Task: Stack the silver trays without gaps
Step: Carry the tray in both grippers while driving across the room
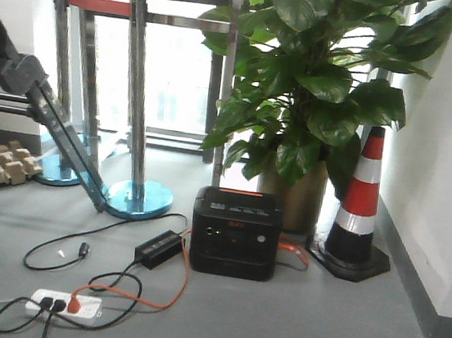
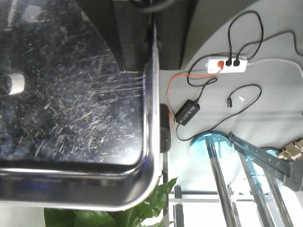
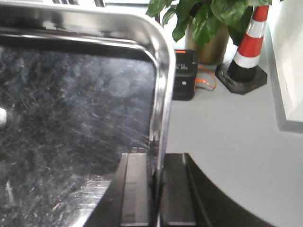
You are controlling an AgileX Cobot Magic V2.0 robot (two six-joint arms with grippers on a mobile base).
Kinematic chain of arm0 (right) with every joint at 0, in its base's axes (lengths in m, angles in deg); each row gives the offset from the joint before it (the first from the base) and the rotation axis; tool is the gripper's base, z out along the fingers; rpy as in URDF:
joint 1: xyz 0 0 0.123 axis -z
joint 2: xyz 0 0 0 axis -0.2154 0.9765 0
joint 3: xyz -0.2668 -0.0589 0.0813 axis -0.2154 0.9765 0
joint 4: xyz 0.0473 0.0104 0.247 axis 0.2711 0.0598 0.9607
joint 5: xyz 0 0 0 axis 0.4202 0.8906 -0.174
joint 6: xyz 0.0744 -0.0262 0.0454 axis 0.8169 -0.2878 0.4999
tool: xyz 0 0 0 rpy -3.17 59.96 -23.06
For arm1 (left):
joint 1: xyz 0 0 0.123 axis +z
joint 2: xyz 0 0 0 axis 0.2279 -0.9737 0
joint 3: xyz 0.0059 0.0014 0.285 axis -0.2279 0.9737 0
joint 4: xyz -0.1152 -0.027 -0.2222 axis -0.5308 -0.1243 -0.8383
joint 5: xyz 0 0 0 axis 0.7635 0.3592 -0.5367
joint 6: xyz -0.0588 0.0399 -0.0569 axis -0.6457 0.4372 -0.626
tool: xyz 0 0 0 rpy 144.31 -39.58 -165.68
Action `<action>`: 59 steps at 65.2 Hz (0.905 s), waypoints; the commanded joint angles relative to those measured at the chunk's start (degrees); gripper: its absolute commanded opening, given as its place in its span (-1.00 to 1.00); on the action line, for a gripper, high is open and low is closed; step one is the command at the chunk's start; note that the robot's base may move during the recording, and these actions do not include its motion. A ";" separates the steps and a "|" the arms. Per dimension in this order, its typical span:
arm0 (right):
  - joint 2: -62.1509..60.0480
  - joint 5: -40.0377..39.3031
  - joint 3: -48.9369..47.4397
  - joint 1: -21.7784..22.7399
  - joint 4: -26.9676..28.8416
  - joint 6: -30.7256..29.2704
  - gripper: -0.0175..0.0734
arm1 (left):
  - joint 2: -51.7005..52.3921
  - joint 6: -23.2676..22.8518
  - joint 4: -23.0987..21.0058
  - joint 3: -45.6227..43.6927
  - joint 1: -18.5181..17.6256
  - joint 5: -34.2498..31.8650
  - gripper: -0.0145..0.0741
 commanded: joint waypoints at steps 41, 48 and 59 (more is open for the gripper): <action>-0.19 -15.96 -0.39 -0.37 -0.40 -0.23 -0.65 | 0.13 0.72 0.91 -0.30 -0.39 -1.51 -0.71; -0.19 -17.78 -0.39 -0.37 -0.40 -0.23 -0.65 | 0.13 0.72 0.91 -0.30 -0.39 -1.51 -0.71; -0.19 -18.92 -0.39 -0.37 -0.40 -0.23 -0.65 | 0.13 0.72 0.91 -0.30 -0.39 -1.51 -0.71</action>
